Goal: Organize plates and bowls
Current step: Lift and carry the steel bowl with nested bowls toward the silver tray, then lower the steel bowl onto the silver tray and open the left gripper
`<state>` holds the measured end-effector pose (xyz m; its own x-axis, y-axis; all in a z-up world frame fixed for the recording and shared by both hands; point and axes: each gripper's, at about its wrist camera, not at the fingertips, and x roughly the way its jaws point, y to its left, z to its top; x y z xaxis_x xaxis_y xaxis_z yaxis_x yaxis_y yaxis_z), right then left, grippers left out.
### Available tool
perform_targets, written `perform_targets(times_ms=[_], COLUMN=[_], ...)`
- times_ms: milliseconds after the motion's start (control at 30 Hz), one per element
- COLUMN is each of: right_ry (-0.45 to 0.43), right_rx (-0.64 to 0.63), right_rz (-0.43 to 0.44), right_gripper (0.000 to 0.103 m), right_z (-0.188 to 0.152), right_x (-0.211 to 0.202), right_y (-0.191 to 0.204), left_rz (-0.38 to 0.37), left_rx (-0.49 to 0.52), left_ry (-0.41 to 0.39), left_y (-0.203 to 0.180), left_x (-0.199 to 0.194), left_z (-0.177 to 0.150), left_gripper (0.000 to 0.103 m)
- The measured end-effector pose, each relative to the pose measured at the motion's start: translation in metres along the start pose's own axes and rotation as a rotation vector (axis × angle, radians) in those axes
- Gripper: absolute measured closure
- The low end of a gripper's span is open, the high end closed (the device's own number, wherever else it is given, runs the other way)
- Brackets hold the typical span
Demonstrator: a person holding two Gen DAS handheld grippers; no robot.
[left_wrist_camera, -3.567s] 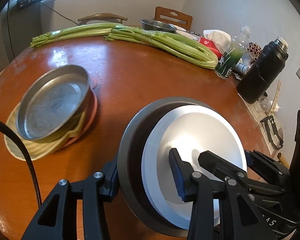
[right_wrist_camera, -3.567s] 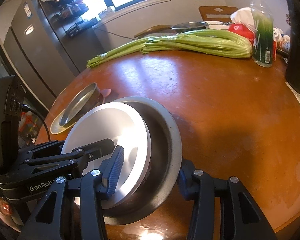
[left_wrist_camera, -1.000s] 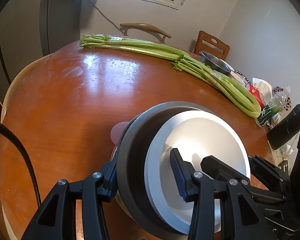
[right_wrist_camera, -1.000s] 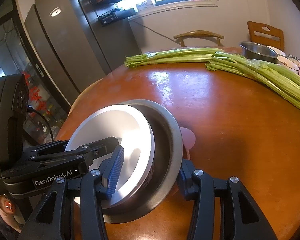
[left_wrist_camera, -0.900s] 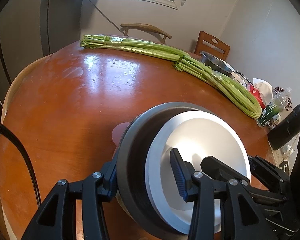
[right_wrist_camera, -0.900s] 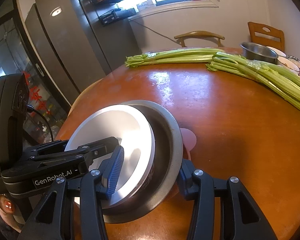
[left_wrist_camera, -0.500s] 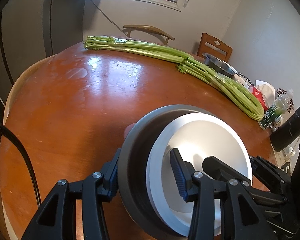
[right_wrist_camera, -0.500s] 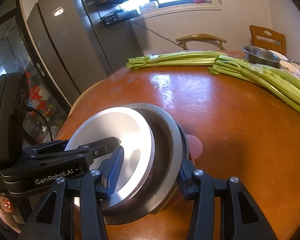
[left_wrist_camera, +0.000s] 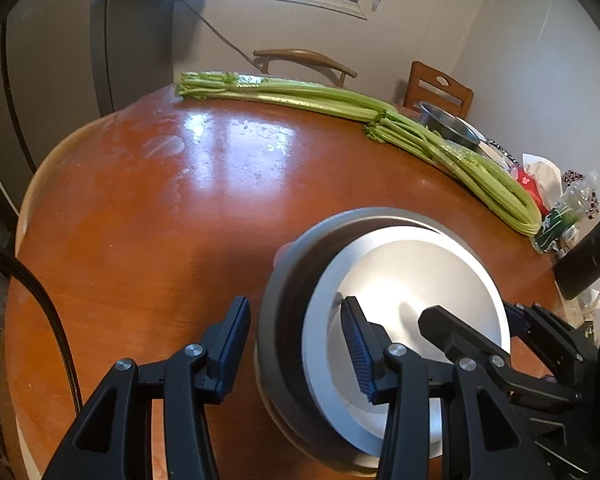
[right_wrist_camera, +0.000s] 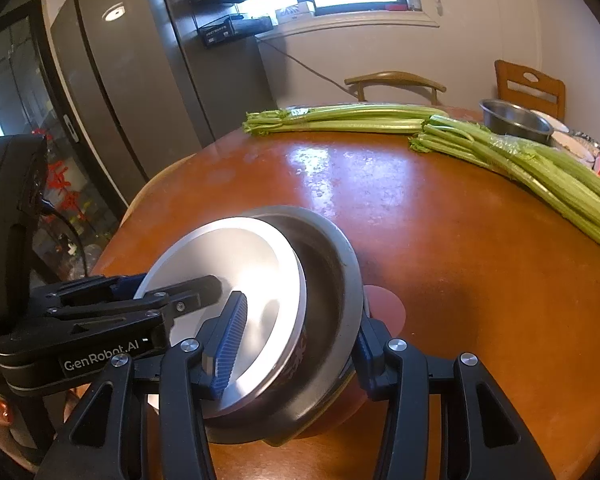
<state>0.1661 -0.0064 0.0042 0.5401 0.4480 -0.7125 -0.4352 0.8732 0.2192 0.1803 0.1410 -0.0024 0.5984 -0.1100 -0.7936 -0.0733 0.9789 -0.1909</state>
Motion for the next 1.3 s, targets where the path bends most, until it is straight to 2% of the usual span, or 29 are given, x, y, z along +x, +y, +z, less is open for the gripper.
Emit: perform_targets(times_ms=[200,267,900,1067,1233,1300], right_ry=[-0.032,-0.043,-0.092,-0.113,-0.140,-0.151], right_rx=[-0.057,-0.066,-0.063,-0.071,-0.083,-0.084], right_rz=[-0.106,-0.116,-0.084,-0.092,-0.099,-0.104], right_gripper=[0.051,0.048,0.045,0.044,0.043,0.040], right_z=[-0.001,-0.001,0.000,-0.003,-0.013,-0.018], right_x=[-0.003,-0.004,-0.035,-0.048,-0.066,-0.074], right_y=[0.004,0.004,0.004,0.007,0.012,0.012], left_rz=[0.039,0.056,0.087,0.089,0.125,0.133], left_rx=[0.023,0.029,0.047,0.051,0.057,0.058], left_ry=[-0.034,-0.050,-0.122,-0.151,-0.203,-0.220], left_y=[-0.003,-0.004,-0.014,-0.019,-0.027,-0.029], left_x=[-0.009,-0.013,-0.050,-0.066,-0.087,-0.094], left_z=[-0.001,0.000,-0.007,-0.016,-0.032,-0.040], left_gripper=[0.055,0.055,0.055,0.054,0.054,0.054])
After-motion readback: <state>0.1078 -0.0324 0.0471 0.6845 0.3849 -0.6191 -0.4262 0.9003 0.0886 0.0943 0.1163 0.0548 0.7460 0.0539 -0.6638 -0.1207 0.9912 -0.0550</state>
